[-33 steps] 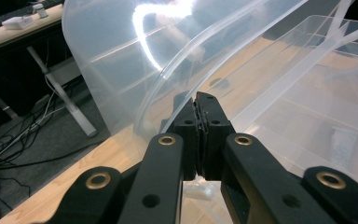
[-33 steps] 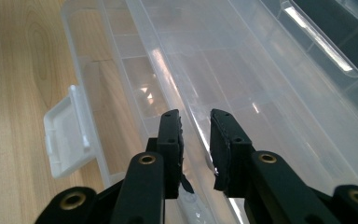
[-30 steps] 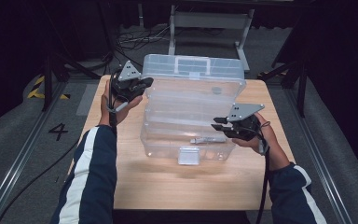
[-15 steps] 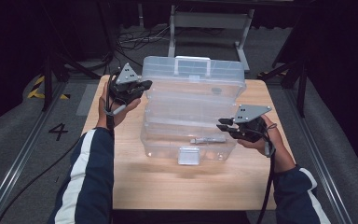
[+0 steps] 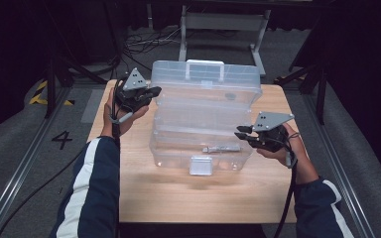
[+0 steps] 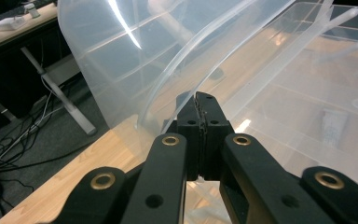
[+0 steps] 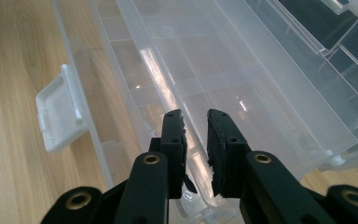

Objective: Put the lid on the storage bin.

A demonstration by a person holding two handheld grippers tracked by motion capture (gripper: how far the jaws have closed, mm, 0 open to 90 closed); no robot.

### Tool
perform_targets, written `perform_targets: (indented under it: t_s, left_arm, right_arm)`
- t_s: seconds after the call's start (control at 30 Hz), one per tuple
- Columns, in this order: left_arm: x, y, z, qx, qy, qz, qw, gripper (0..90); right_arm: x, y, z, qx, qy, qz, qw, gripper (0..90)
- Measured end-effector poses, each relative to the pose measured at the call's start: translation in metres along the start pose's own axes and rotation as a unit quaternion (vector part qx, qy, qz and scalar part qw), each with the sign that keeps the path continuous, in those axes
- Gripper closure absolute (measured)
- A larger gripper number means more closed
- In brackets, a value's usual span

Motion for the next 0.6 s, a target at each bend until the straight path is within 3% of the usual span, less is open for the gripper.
perform_targets:
  t_s: [0.6]
  left_arm:
    - [0.0053, 0.0035, -0.0053, -0.016, -0.012, -0.01, 0.9998, 88.6]
  right_arm:
    - [0.0083, 0.0017, -0.0093, -0.004, -0.002, -0.009, 0.9999, 76.3]
Point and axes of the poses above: each handheld gripper's, and its own axes: x roughly backward along the jaws, z roughly out of its top, y roughly to its right, the point moved 2 cm from there along -x, roughly forward along the jaws, and after that the axes turned 3 degrees about -y, right-handed, at the moved point
